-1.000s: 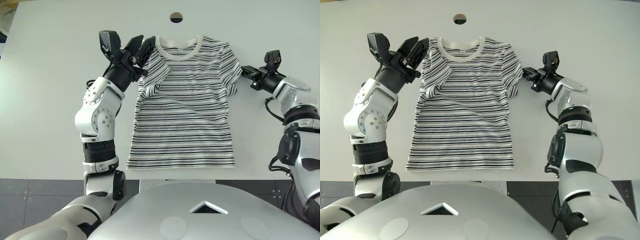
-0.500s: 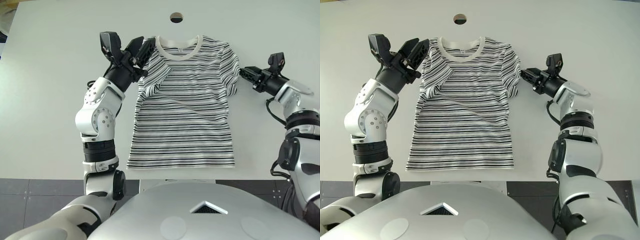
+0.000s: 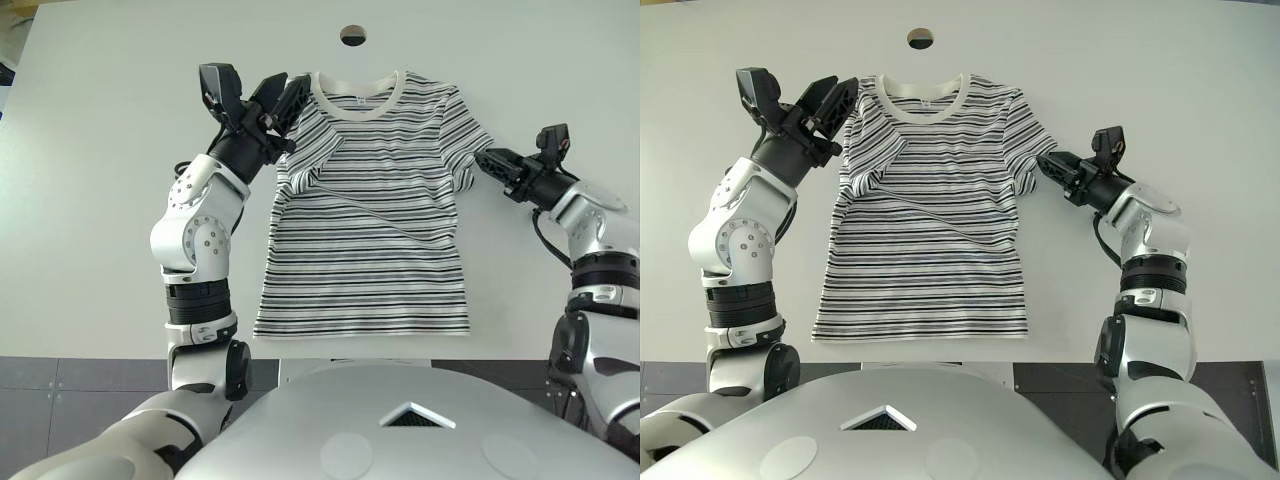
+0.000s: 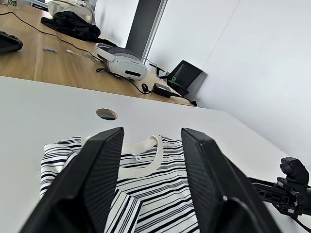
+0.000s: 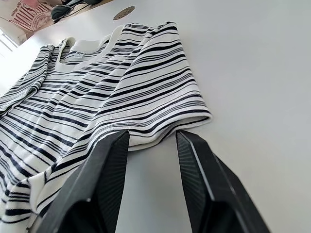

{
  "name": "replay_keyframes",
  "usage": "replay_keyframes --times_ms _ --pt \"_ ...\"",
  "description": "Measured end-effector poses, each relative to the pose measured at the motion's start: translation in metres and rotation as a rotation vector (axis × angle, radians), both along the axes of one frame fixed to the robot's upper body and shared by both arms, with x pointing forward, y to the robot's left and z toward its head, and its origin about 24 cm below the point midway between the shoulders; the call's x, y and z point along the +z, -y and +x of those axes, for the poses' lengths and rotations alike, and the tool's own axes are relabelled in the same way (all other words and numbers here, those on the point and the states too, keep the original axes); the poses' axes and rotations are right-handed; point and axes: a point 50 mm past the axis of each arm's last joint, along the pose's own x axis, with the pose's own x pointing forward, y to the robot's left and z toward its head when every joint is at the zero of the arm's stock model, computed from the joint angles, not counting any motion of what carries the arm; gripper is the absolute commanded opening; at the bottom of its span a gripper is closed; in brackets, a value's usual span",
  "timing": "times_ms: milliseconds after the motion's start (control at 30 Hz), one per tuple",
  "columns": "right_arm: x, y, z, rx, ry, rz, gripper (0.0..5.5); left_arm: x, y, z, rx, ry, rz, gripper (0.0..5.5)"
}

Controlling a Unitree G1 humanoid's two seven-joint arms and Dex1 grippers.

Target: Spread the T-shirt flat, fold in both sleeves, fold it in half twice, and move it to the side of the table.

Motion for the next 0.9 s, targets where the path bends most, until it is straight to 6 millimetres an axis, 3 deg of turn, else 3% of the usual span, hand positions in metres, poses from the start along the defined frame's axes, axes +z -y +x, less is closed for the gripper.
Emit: replay_keyframes --times_ms 367,700,900 --pt "-0.003 -0.014 0.015 -0.037 0.000 0.001 1.78 -0.002 -0.001 0.001 0.002 -0.010 -0.001 2.20" --pt "-0.001 -0.017 0.020 -0.032 -0.005 -0.002 0.11 -0.004 -0.001 0.002 0.003 -0.020 -0.002 2.20" --pt "0.010 -0.014 0.009 -0.021 0.028 0.017 0.11 -0.004 -0.002 0.002 0.005 -0.020 -0.003 2.20"
